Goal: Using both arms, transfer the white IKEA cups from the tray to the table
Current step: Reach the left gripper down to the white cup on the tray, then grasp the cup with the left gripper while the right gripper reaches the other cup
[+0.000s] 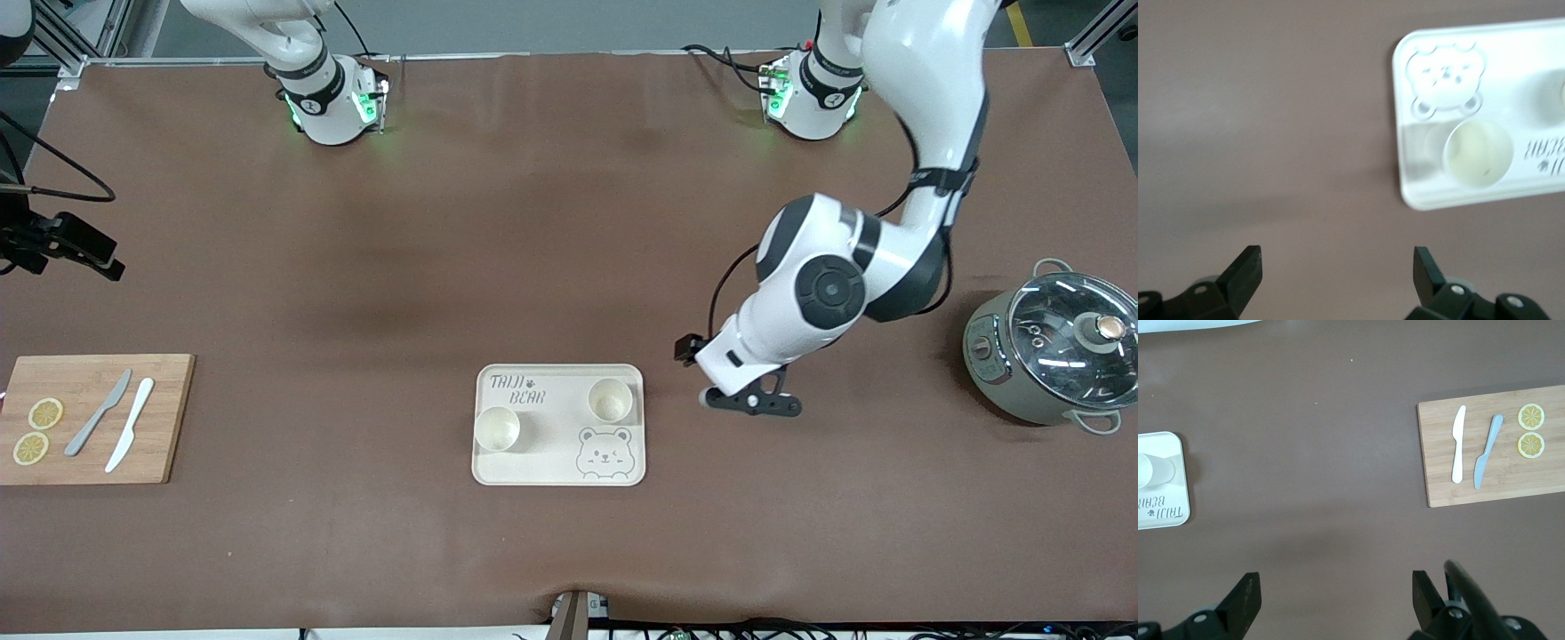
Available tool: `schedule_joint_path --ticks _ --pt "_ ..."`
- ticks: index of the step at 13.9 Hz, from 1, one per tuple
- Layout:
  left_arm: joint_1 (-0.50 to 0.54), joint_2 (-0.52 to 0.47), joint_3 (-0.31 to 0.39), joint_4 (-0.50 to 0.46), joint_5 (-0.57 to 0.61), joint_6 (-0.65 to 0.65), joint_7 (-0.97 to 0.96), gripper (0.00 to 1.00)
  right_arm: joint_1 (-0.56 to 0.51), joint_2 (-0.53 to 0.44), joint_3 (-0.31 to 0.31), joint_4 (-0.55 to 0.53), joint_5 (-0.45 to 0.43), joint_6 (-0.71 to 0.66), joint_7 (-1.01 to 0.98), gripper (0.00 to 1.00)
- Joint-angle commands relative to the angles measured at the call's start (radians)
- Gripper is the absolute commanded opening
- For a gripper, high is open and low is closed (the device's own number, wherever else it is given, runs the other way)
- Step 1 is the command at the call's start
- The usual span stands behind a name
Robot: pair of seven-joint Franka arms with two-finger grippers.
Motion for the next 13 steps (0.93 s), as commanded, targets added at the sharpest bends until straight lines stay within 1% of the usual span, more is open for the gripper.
schedule_joint_path --ticks 1,2,4,5,7,9,11,13 --pt "-0.036 0.057 0.007 0.052 -0.007 0.074 -0.021 1.0 0.037 0.056 -0.003 0.02 -0.001 -0.008 -0.016 1.0" --pt "-0.047 0.077 0.007 0.055 -0.007 0.13 -0.024 1.0 0.045 0.07 -0.003 0.02 -0.002 -0.007 -0.017 1.0" --pt "-0.066 0.098 0.006 0.057 -0.007 0.177 -0.021 1.0 0.054 0.114 -0.003 0.021 0.002 0.001 -0.011 1.0" --pt "-0.067 0.106 0.006 0.06 -0.009 0.181 -0.018 1.0 0.059 0.137 -0.002 0.023 0.019 0.018 -0.007 1.0" --pt "-0.087 0.143 0.006 0.089 -0.007 0.244 -0.018 1.0 0.07 0.18 -0.003 0.023 0.094 0.073 -0.004 1.0" --pt "-0.105 0.178 0.01 0.101 -0.007 0.299 -0.018 1.0 0.088 0.223 -0.003 0.023 0.117 0.111 -0.002 1.0" --pt "-0.115 0.197 0.013 0.098 -0.006 0.307 -0.013 1.0 0.111 0.265 -0.003 0.023 0.142 0.153 -0.002 1.0" --pt "-0.125 0.218 0.016 0.1 -0.004 0.312 -0.01 1.0 0.139 0.309 -0.003 0.023 0.176 0.222 0.001 1.0"
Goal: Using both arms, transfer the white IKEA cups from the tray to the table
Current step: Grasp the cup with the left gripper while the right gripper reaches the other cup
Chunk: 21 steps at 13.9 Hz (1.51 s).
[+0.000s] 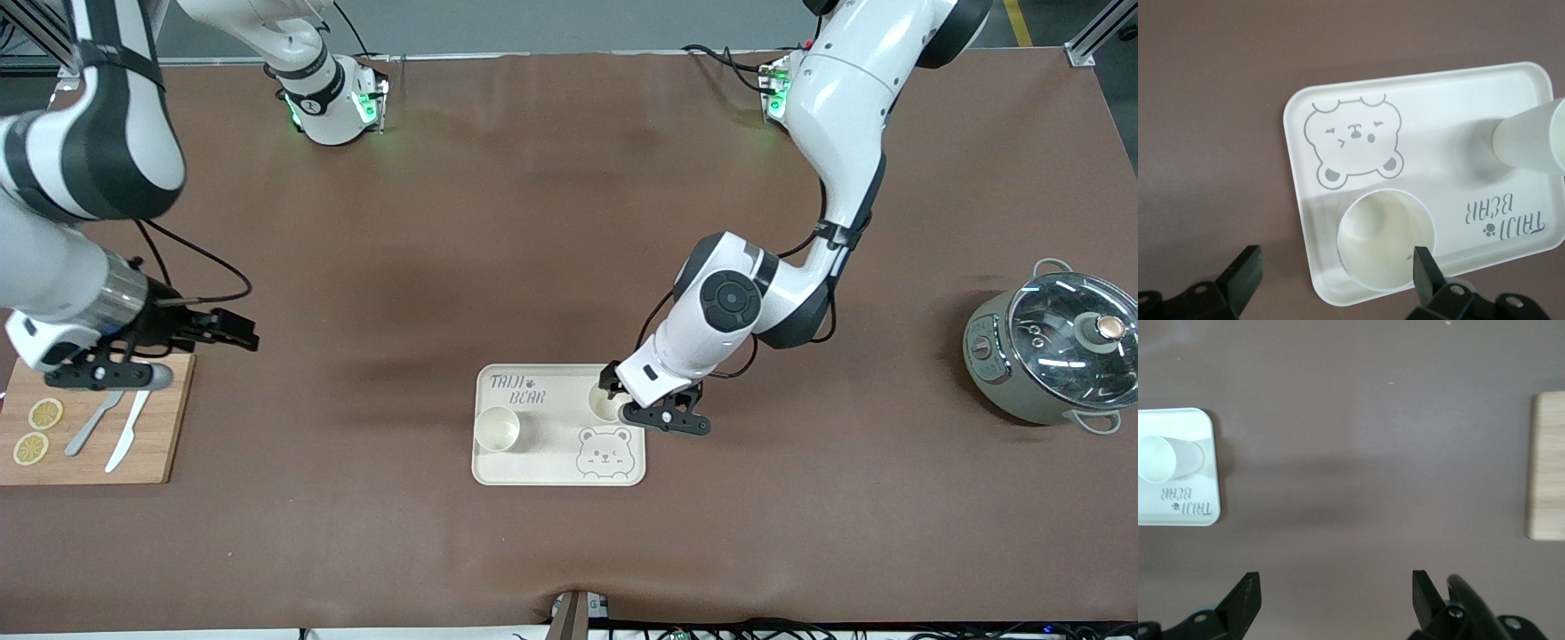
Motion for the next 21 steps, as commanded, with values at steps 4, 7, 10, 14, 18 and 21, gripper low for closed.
schedule_joint_path --ticks 4,7,10,14,18,21 --pt "-0.017 0.05 0.015 0.029 0.008 0.016 0.01 1.0 0.079 0.119 -0.006 0.024 0.045 0.131 0.089 1.0" --pt "-0.012 0.056 0.015 0.029 0.02 0.021 0.013 1.0 0.136 0.2 -0.006 0.077 0.043 0.139 0.19 1.0" --pt "-0.012 0.075 0.015 0.028 0.02 0.051 0.031 1.0 0.185 0.303 -0.006 0.174 0.039 0.14 0.279 1.0" --pt "-0.012 0.095 0.015 0.028 0.022 0.071 0.036 1.0 0.259 0.423 -0.007 0.26 0.034 0.197 0.376 1.0" --pt "-0.012 0.093 0.015 0.026 0.019 0.084 0.036 0.01 0.32 0.513 -0.012 0.306 0.023 0.284 0.388 1.0" --pt "-0.006 0.095 0.015 0.026 0.023 0.084 0.036 0.0 0.361 0.582 -0.015 0.379 0.005 0.287 0.476 1.0"
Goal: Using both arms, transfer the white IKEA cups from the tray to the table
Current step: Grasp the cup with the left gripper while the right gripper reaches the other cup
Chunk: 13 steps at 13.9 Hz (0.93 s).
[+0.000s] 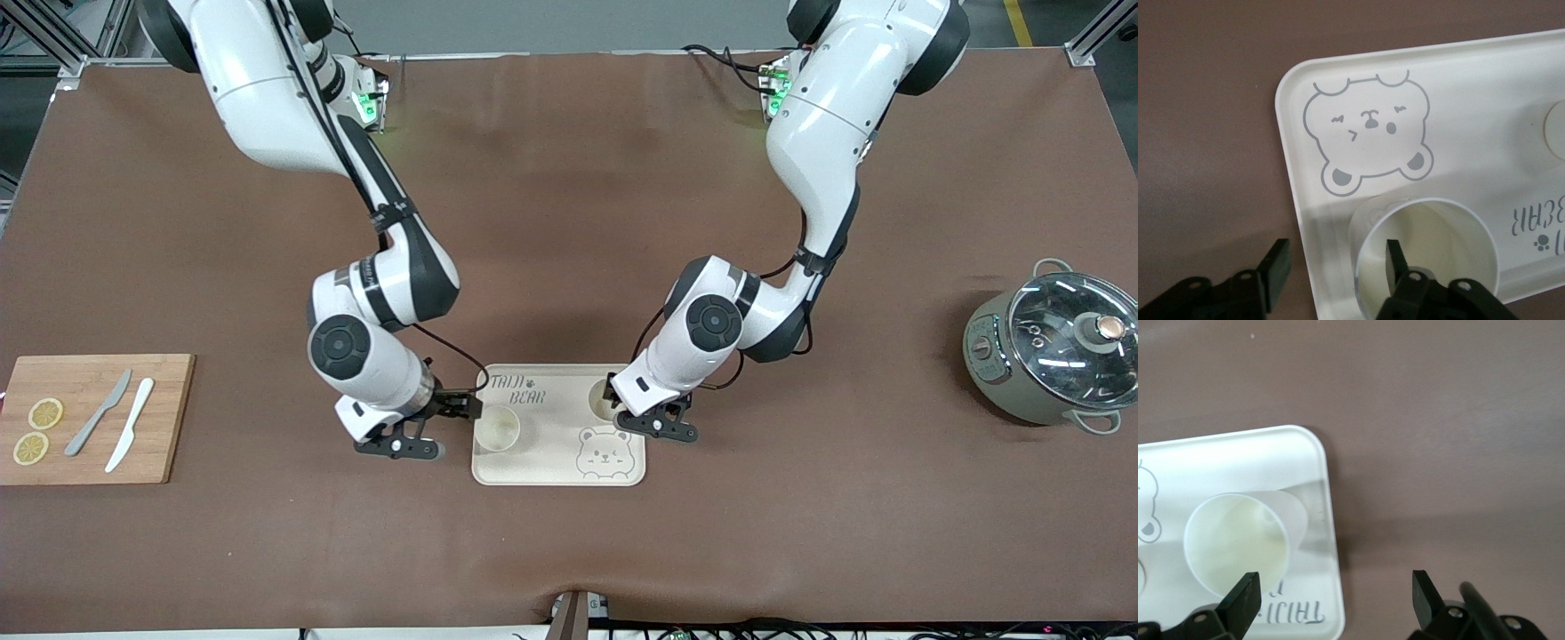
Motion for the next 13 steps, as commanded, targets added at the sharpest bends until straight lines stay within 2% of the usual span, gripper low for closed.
schedule_joint_path --ticks 1,4,7,9,11,12,13 --pt "0.0 0.003 0.003 0.02 0.02 0.004 0.006 0.0 0.036 0.085 -0.013 0.12 -0.042 -0.013 0.083 1.0" --pt "0.001 0.007 0.003 0.02 0.019 0.004 0.006 0.0 0.039 0.127 -0.015 0.165 -0.047 -0.011 0.094 1.0" --pt "0.001 0.0 0.003 0.021 0.016 0.004 0.0 0.0 0.043 0.136 -0.015 0.165 -0.047 0.007 0.094 1.0" --pt "0.007 -0.042 0.0 0.02 0.005 -0.015 -0.015 0.0 0.043 0.142 -0.016 0.167 -0.054 0.018 0.089 0.73" --pt "0.023 -0.12 0.006 0.02 0.008 -0.153 -0.055 0.0 0.043 0.142 -0.013 0.165 -0.088 0.021 0.094 0.48" --pt "0.062 -0.152 0.005 0.021 0.02 -0.202 -0.054 0.0 0.044 0.142 -0.013 0.167 -0.09 0.021 0.094 0.27" --pt "0.093 -0.184 0.005 0.018 0.032 -0.23 -0.046 0.0 0.044 0.142 -0.013 0.167 -0.09 0.021 0.094 0.12"
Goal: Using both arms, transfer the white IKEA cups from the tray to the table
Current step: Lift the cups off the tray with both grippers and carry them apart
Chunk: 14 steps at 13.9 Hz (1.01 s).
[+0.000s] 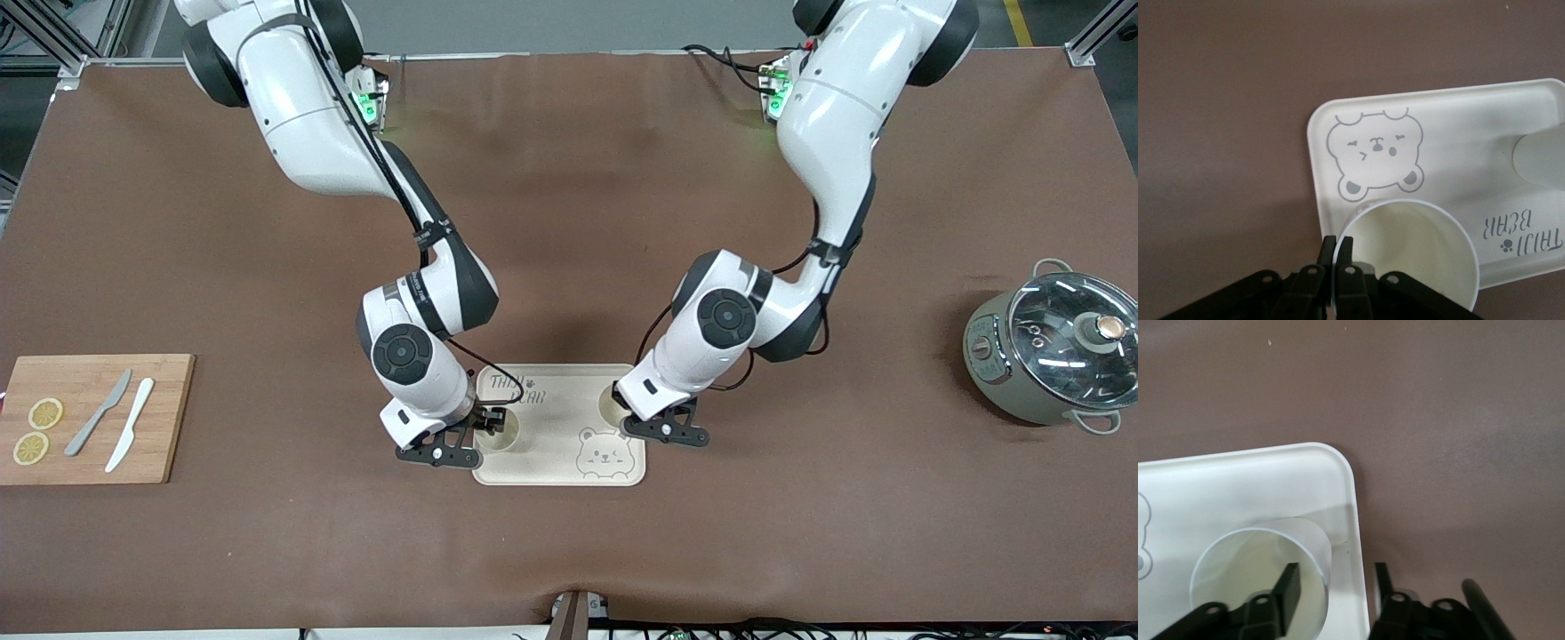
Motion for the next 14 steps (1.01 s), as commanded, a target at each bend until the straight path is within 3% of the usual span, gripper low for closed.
schedule_joint_path --ticks 1,7,11,14 --pt "0.09 -0.12 -0.001 -0.036 0.047 -0.128 0.002 0.0 0.008 0.019 -0.005 0.034 -0.016 -0.002 0.024 0.0" --pt "0.257 -0.241 -0.003 -0.048 0.084 -0.365 0.221 0.0 0.013 0.016 -0.005 0.04 -0.016 0.0 0.067 0.0" --pt "0.438 -0.286 -0.014 -0.079 0.076 -0.369 0.527 0.0 -0.047 -0.004 0.003 0.052 -0.011 -0.019 0.047 0.0" --pt "0.46 -0.283 -0.006 -0.1 0.085 -0.345 0.57 0.0 -0.111 -0.009 0.009 0.083 -0.004 -0.078 -0.066 0.0"
